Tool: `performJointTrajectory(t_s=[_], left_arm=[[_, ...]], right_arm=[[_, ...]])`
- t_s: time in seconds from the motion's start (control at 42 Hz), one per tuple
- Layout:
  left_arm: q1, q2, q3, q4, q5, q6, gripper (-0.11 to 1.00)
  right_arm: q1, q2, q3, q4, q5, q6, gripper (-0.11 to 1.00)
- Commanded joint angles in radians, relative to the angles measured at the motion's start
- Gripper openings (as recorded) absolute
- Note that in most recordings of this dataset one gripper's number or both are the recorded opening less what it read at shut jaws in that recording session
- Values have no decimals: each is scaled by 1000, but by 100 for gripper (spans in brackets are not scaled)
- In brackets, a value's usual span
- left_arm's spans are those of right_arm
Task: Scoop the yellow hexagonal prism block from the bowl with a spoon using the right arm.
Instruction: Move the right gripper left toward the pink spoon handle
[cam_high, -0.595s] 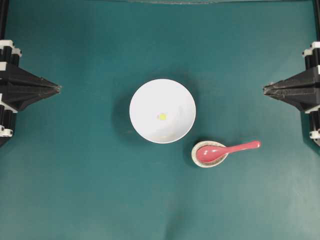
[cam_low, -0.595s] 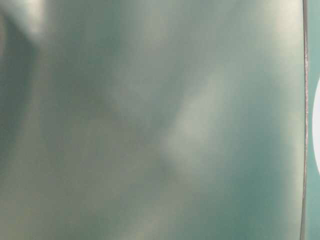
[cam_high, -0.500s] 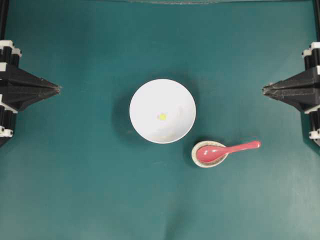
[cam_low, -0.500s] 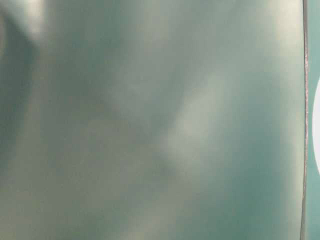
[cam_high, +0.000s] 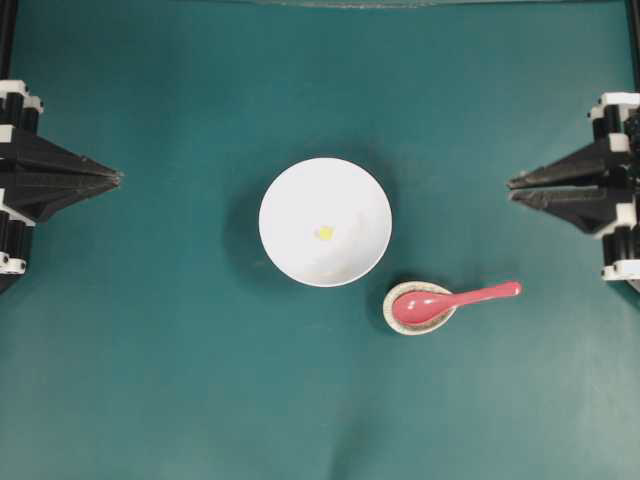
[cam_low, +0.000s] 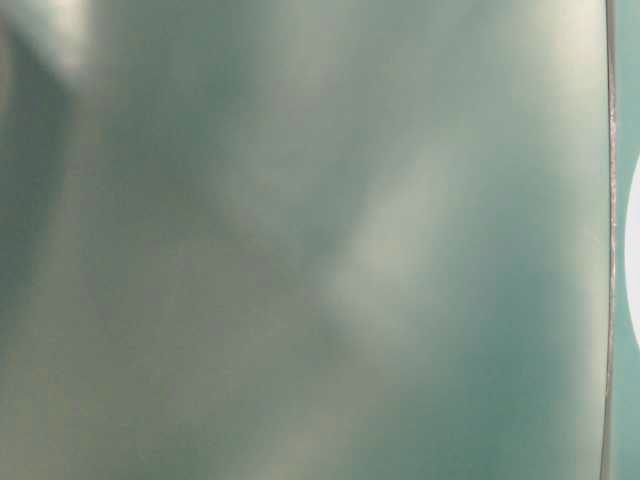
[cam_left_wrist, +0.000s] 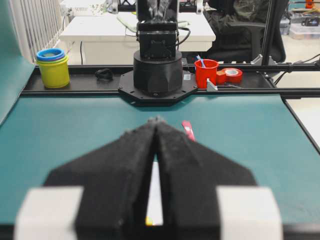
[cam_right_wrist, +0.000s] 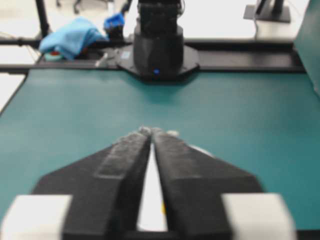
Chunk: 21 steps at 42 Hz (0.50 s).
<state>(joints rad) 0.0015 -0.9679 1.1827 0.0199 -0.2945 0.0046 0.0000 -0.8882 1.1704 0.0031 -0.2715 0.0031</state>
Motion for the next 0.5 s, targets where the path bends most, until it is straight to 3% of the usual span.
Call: performJointTrajectory(t_s=[0.0, 0.167, 0.476], left_arm=[[2, 9, -18, 3, -15, 2, 0], [2, 9, -18, 3, -15, 2, 0], [2, 9, -15, 2, -8, 0, 0]], right_arm=[[5, 21, -9, -2, -8, 0, 33], [11, 84, -2, -2, -18, 3, 51], [58, 298, 66, 25, -244, 6, 51]])
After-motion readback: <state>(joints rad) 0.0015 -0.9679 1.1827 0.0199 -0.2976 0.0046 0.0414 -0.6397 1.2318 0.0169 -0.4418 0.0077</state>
